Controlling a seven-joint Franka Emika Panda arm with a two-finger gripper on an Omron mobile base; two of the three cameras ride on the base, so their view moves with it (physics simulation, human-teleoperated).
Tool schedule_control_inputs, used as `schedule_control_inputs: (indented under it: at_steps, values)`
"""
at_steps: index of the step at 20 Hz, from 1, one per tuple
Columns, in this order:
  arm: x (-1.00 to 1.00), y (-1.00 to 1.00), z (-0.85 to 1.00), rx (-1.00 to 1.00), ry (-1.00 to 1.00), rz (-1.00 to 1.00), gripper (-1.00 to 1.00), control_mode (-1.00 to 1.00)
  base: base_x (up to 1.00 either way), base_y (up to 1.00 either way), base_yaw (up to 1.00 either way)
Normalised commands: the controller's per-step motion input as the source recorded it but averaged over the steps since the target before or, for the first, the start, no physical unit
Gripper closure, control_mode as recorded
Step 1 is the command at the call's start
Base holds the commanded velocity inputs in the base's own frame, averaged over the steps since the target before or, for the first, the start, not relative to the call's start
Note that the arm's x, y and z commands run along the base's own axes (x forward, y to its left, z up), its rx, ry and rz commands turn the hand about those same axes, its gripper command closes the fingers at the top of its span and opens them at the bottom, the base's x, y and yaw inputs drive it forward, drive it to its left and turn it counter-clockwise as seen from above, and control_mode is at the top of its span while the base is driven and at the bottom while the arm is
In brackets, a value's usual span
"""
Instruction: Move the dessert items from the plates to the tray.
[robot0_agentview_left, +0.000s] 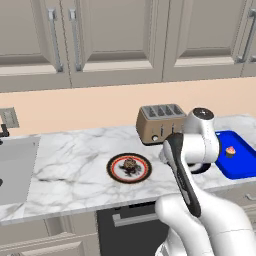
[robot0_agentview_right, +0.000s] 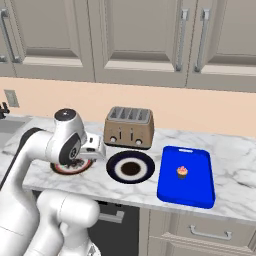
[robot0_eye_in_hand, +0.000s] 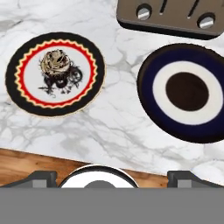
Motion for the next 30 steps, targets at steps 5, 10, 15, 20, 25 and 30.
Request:
schedule_control_inputs:
  at_steps: [5, 10, 15, 20, 25, 30]
  values:
    - [0.00, 0.85, 0.11, 0.00, 0.03, 0.00, -1.00, -1.00, 0.00, 0.00, 0.00]
    - [0.10, 0.71, 0.06, 0.01, 0.07, 0.00, -1.00, -1.00, 0.00, 0.00, 0.00]
    - [0.60, 0.40, 0.00, 0.03, 0.02, -0.04, -1.00, -1.00, 0.00, 0.00, 0.00]
    - [0.89, 0.05, -0.16, 0.03, 0.00, -0.16, -1.00, -1.00, 0.00, 0.00, 0.00]
    - [0.44, 0.00, -0.28, 0.09, 0.03, -0.10, -1.00, -1.00, 0.00, 0.00, 0.00]
    - [0.09, 0.06, -0.34, 0.06, 0.02, -0.09, -1.00, -1.00, 0.00, 0.00, 0.00]
